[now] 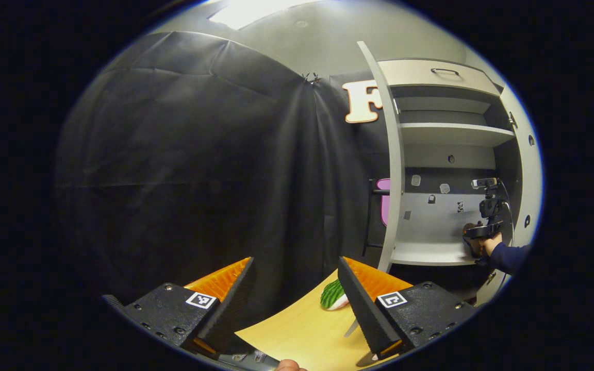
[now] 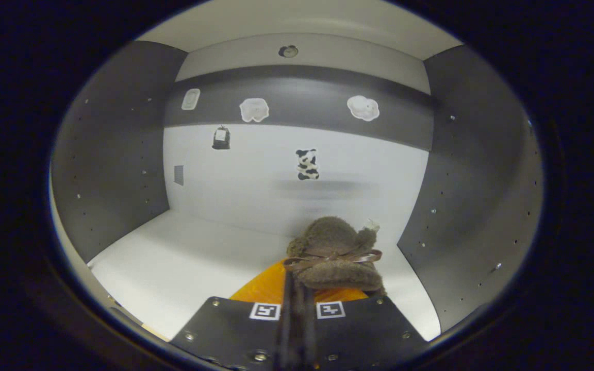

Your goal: Grab one shoe with the right hand and put it into the shoe cabinet, grab the other shoe with the left hand and put it into the shoe cabinet; then close the right door with the right hand and the left door with the left hand.

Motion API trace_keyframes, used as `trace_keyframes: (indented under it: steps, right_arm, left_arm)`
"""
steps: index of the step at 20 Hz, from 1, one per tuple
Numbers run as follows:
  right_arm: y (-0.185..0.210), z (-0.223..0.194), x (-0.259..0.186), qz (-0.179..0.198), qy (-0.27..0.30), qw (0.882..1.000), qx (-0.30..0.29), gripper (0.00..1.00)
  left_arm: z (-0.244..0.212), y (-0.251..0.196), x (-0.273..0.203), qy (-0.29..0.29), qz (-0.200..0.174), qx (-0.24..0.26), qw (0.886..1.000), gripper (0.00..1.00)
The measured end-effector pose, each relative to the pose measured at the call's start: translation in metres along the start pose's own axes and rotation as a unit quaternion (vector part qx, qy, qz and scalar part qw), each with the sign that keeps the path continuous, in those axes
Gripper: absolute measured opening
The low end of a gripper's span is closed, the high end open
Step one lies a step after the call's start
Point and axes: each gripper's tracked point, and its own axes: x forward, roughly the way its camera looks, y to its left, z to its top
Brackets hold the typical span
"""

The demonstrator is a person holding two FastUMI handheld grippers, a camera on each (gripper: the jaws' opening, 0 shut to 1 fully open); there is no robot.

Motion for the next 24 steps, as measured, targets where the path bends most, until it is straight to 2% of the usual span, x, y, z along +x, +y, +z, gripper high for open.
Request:
trace_keyframes:
  steps: [3,4,5,8,9,12,16,17,19,20,21,23,24]
  right_arm:
    - [0.000,-0.002,-0.004,0.005,0.009,1.000,0.003,0.24]
    - [-0.001,-0.003,-0.006,0.004,0.011,1.000,0.001,0.24]
    - [-0.001,-0.005,-0.009,0.005,0.018,1.000,-0.002,0.30]
    - [-0.001,-0.006,-0.024,0.010,0.024,1.000,-0.011,0.35]
    - [-0.002,-0.005,-0.031,0.010,0.023,1.000,-0.014,0.40]
    - [-0.006,0.004,-0.060,0.012,0.011,1.000,-0.008,0.41]
    - [-0.010,0.049,-0.125,0.020,-0.056,0.998,0.001,0.41]
    - [-0.009,0.061,-0.144,0.024,-0.072,0.997,0.006,0.44]
    - [-0.011,0.081,-0.187,0.031,-0.103,0.994,0.015,0.41]
    - [-0.012,0.089,-0.208,0.033,-0.119,0.992,0.017,0.38]
    - [-0.014,0.097,-0.230,0.034,-0.131,0.991,0.017,0.41]
    - [-0.014,0.108,-0.276,0.046,-0.152,0.987,0.021,0.41]
    - [-0.016,0.112,-0.298,0.049,-0.161,0.985,0.022,0.38]
  left_arm:
    - [0.000,-0.010,-0.004,-0.002,-0.013,0.000,1.000,0.98]
    - [0.001,-0.014,-0.005,-0.002,-0.017,-0.001,1.000,0.98]
    - [0.000,-0.017,-0.008,-0.003,-0.022,-0.002,1.000,0.96]
    - [0.000,-0.027,-0.013,-0.003,-0.041,-0.007,0.999,0.98]
    - [-0.001,-0.029,-0.015,-0.004,-0.047,-0.007,0.999,0.98]
    - [-0.001,-0.037,-0.023,-0.006,-0.070,-0.012,0.997,0.98]
    - [-0.005,-0.049,-0.029,-0.003,-0.109,-0.015,0.994,0.98]
    - [-0.006,-0.053,-0.031,-0.002,-0.121,-0.016,0.993,0.98]
    - [-0.009,-0.064,-0.034,0.000,-0.149,-0.013,0.989,0.98]
    - [-0.012,-0.072,-0.036,0.004,-0.165,-0.010,0.986,0.96]
    - [-0.013,-0.080,-0.037,0.007,-0.182,-0.006,0.983,0.96]
    - [-0.018,-0.099,-0.040,0.013,-0.218,-0.003,0.976,0.98]
    - [-0.020,-0.110,-0.042,0.016,-0.236,-0.002,0.972,0.98]
